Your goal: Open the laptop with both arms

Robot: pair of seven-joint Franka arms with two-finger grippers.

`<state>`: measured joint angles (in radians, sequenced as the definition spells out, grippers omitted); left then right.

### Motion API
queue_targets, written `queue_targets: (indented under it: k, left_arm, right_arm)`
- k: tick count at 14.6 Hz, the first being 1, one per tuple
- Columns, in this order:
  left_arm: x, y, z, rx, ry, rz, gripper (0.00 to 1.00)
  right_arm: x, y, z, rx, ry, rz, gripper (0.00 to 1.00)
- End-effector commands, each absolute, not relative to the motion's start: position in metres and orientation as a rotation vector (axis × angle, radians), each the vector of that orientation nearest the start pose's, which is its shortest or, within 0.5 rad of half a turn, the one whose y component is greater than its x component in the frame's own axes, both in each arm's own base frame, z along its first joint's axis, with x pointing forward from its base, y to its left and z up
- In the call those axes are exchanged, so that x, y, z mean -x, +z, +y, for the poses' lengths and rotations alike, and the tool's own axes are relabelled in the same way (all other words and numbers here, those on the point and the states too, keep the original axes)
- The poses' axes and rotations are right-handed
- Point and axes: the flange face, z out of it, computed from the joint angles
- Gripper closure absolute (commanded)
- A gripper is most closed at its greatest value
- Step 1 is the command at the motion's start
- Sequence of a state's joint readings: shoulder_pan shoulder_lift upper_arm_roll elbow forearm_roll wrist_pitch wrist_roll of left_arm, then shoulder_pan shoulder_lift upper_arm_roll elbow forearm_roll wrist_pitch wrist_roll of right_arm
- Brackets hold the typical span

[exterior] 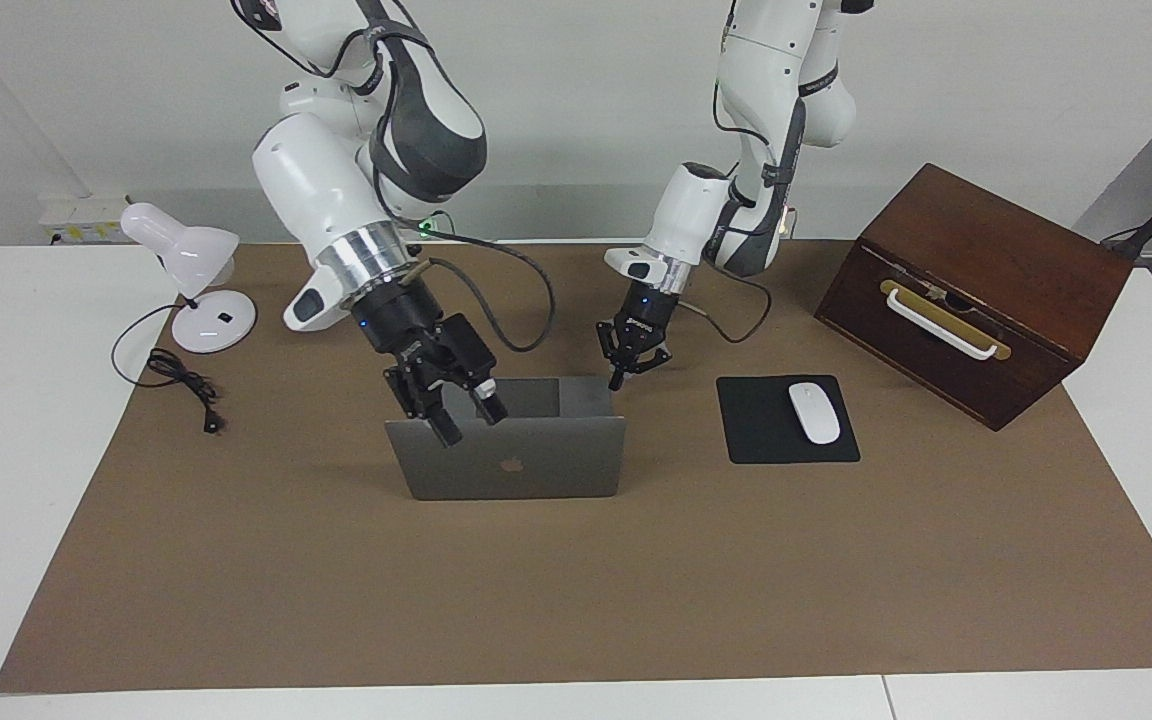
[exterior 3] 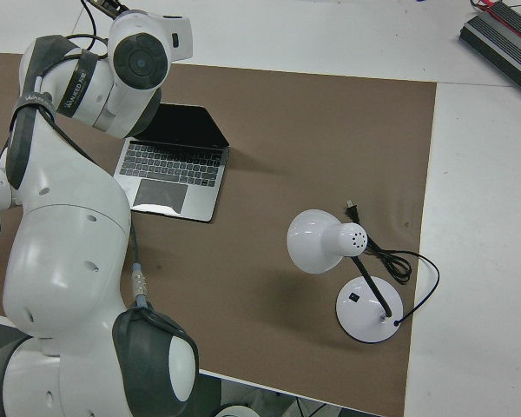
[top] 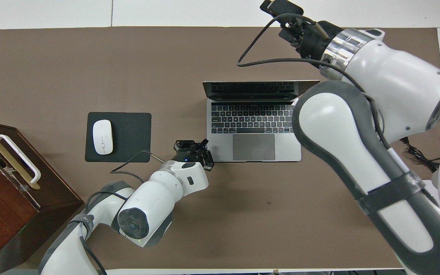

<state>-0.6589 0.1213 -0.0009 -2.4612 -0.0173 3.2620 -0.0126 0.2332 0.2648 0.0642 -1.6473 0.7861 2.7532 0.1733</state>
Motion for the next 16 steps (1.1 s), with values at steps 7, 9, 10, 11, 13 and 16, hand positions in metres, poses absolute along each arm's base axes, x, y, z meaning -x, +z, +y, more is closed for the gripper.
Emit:
queue_targets:
  k: [7, 9, 10, 11, 13, 16]
  left_arm:
    - [-0.433, 0.379, -0.274, 3.030, -0.844, 0.944, 1.00]
    - [-0.441, 0.389, -0.264, 3.018, -0.809, 0.949, 1.00]
    - [-0.445, 0.399, -0.261, 3.015, -0.768, 0.956, 1.00]
    - [-0.451, 0.408, -0.260, 3.011, -0.718, 0.971, 1.00]
    - [-0.462, 0.431, -0.247, 2.999, -0.641, 0.984, 1.00]
    - [-0.467, 0.458, -0.224, 2.988, -0.567, 0.991, 1.00]
  right_arm:
    - [-0.662, 0.554, 0.074, 2.594, -0.571, 0.198, 0.00]
    - [-0.647, 0.560, 0.042, 2.754, -0.496, 0.138, 0.00]
    - [-0.637, 0.564, 0.028, 2.835, -0.440, 0.109, 0.00]
    - [-0.628, 0.570, 0.015, 2.888, -0.398, 0.100, 0.00]
    - [-0.608, 0.584, -0.012, 2.984, -0.310, 0.104, 0.00]
    - [-0.577, 0.615, -0.036, 3.096, -0.261, 0.050, 0.00]
